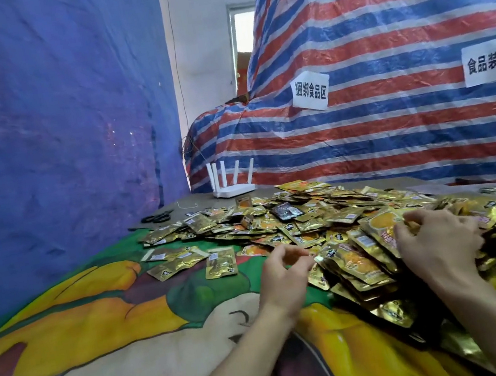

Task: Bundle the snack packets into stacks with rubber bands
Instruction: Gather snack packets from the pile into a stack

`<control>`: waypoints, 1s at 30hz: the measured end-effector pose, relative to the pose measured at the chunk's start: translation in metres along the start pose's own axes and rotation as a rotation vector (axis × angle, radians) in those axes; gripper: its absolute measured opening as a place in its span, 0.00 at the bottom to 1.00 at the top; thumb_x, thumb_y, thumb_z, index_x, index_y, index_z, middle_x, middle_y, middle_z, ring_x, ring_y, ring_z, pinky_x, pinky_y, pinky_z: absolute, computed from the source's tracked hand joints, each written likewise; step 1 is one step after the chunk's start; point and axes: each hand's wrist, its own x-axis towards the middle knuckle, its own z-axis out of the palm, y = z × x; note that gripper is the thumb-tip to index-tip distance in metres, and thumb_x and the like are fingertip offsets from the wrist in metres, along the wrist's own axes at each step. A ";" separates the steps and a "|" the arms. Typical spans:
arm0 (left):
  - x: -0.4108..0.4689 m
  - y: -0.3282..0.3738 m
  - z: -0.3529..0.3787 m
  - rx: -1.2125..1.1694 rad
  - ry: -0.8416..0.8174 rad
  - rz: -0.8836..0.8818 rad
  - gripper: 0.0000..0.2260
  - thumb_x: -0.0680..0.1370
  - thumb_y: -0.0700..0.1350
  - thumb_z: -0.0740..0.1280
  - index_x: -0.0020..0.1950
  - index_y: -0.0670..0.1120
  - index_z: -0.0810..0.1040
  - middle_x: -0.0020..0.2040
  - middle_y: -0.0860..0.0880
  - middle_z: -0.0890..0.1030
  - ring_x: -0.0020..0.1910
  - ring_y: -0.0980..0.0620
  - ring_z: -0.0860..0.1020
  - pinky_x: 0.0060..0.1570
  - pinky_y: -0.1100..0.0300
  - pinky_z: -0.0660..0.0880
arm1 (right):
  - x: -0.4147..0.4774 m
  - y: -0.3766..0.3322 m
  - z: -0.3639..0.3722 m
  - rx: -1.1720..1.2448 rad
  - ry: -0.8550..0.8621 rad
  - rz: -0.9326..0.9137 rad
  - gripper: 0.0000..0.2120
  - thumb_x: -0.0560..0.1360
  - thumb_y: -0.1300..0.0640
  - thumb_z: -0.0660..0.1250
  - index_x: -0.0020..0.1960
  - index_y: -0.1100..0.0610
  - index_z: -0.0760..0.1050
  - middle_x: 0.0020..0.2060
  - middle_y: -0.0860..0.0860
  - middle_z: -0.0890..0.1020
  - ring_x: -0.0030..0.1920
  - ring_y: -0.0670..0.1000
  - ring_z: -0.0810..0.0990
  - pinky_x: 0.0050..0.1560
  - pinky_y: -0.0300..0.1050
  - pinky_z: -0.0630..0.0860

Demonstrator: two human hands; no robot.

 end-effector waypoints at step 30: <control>0.111 -0.028 -0.103 1.584 0.031 -0.342 0.40 0.76 0.71 0.57 0.76 0.42 0.64 0.74 0.37 0.65 0.71 0.35 0.65 0.67 0.36 0.63 | 0.033 -0.133 0.192 -0.419 -0.624 -0.302 0.19 0.76 0.39 0.69 0.54 0.53 0.72 0.56 0.56 0.80 0.57 0.59 0.78 0.62 0.59 0.76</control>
